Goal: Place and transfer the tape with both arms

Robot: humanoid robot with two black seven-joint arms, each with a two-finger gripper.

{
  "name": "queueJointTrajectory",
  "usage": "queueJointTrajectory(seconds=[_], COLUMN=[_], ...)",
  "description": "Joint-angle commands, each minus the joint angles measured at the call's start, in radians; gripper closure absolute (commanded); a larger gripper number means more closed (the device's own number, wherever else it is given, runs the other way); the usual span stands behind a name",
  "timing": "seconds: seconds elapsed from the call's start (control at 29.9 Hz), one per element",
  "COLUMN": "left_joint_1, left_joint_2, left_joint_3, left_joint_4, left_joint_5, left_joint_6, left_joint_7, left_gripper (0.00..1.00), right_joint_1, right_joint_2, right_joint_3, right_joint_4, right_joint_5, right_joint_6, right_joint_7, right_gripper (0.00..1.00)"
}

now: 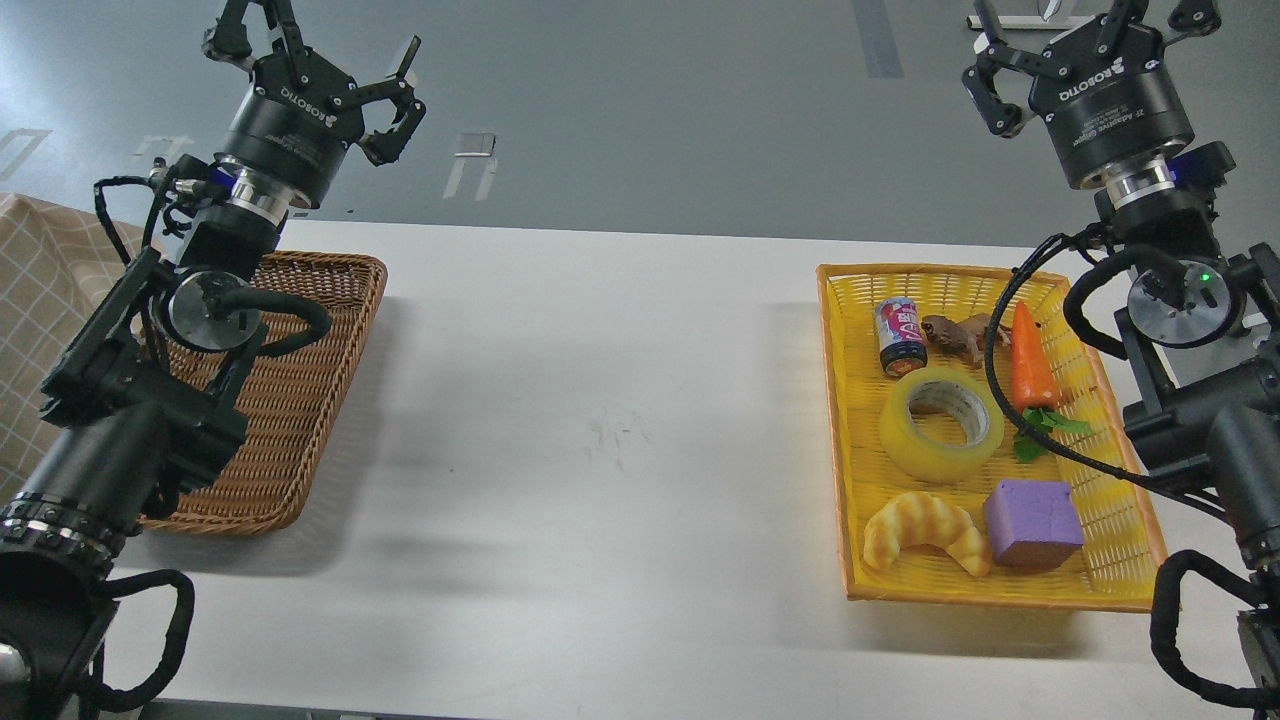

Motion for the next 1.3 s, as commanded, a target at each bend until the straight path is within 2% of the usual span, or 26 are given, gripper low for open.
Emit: queueJointTrajectory(seconds=[0.0,1.27], left_joint_1=[0.0,-0.003], left_joint_2=[-0.003,-0.012], left_joint_3=[0.003,0.015], left_joint_4=[0.0,0.0], left_joint_5=[0.0,0.002], left_joint_6=[0.0,0.0], left_joint_7=[0.004,0.007], left_gripper=[0.02,0.02], right_joint_1=[-0.001,-0.012], right_joint_2=[0.0,0.008], right_joint_3=[0.0,0.003], right_joint_4=[0.0,0.005], right_joint_5=[0.0,0.0], right_joint_6=[0.0,0.0], right_joint_7=[0.0,0.0], right_gripper=[0.0,0.0])
